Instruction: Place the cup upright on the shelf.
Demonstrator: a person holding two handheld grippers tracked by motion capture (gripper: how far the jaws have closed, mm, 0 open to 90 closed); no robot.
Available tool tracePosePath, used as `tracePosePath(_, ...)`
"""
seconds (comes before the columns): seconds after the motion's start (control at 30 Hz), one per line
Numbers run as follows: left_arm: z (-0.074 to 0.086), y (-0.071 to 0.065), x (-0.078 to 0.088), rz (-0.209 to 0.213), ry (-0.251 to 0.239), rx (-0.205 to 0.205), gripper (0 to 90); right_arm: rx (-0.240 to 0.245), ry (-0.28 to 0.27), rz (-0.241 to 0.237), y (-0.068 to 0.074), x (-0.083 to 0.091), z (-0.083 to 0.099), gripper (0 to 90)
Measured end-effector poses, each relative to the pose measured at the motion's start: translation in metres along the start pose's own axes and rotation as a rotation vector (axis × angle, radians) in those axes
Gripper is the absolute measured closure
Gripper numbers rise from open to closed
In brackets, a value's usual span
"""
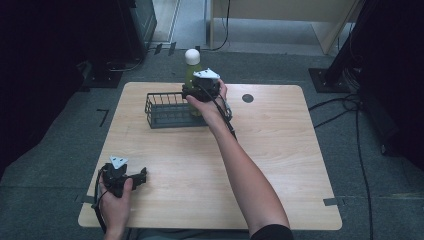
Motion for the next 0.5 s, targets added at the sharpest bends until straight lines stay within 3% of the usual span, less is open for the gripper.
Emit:
tracePosePath(0.37, 0.0, 0.0, 0.0, 0.0, 0.0, 0.0, 2.5, 0.003, -0.009, -0.027, -0.001, 0.01, 0.0, 9.4)
tracePosePath(0.5, 0.0, 0.0, 0.0, 0.001, 0.0, 0.001, 2.5, 0.008, -0.001, -0.036, -0.002, 0.015, 0.001, 2.1)
Point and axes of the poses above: each handheld gripper's, and its own axes: x roughly backward along the jaws, z roughly out of its underside, y roughly to its left, the point moved 9 cm from there along -x, roughly forward along the jaws, and after that the axes turned 5 degrees about y, right-handed, at the moved point
